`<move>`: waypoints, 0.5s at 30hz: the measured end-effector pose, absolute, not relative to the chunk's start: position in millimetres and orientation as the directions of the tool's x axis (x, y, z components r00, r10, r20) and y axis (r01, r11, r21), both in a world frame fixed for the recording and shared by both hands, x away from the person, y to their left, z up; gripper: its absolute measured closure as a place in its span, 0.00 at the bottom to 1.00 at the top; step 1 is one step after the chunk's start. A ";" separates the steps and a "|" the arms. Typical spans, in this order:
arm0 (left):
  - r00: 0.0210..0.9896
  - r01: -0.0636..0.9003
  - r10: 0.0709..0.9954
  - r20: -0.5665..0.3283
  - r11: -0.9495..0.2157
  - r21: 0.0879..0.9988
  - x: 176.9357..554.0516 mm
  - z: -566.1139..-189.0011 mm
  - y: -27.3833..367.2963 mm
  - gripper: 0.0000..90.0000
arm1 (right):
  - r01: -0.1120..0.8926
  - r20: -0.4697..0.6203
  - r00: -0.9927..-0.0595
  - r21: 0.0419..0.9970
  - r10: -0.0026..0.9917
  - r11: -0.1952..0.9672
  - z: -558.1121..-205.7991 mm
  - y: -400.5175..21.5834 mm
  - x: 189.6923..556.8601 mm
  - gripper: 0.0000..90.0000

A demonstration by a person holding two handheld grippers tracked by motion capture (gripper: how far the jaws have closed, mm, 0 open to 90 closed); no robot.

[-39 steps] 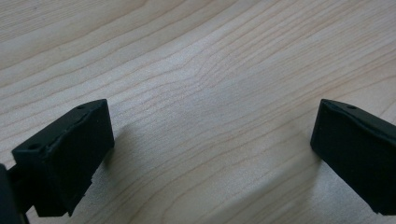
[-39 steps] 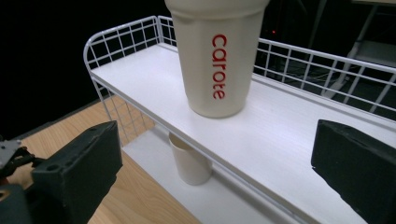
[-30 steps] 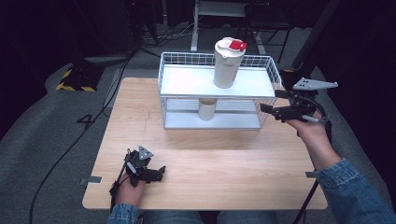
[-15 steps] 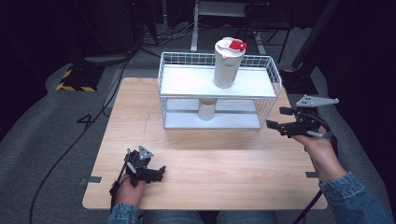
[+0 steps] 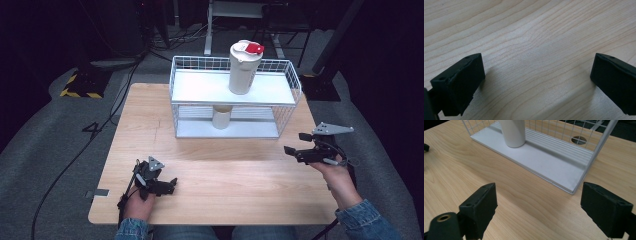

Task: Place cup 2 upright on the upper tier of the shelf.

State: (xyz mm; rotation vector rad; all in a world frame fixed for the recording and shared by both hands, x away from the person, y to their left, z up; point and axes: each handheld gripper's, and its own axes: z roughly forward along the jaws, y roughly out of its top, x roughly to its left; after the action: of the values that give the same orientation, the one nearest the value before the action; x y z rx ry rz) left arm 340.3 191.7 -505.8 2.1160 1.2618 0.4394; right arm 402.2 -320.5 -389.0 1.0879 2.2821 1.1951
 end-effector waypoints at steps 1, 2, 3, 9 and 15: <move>0.486 0.664 0.873 -0.033 -0.345 0.664 340.3 -505.8 191.7 0.00 | 0.478 0.053 -0.645 0.807 0.763 0.348 -392.5 -321.0 401.3 0.16; 0.486 0.664 0.873 -0.033 -0.345 0.664 340.3 -505.8 191.7 0.00 | 0.483 0.056 -0.641 0.805 0.766 0.346 -395.8 -321.4 400.5 0.16; 0.486 0.664 0.873 -0.033 -0.344 0.664 340.3 -505.8 191.7 0.00 | 0.484 0.054 -0.638 0.804 0.768 0.345 -398.3 -321.8 400.2 0.16; 0.486 0.664 0.873 -0.033 -0.344 0.664 340.3 -505.8 191.7 0.00 | 0.527 0.080 -0.623 0.779 0.778 0.341 -420.8 -322.7 395.6 0.16; 0.486 0.664 0.873 -0.033 -0.344 0.664 340.3 -505.8 191.7 0.00 | 0.554 0.097 -0.614 0.760 0.783 0.340 -440.8 -322.1 391.6 0.16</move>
State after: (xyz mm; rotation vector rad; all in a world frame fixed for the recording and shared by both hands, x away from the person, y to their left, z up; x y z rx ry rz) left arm 340.3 191.7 -505.8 2.1161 1.2617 0.4394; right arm 391.6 -322.1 -440.8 1.1963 2.3222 1.1447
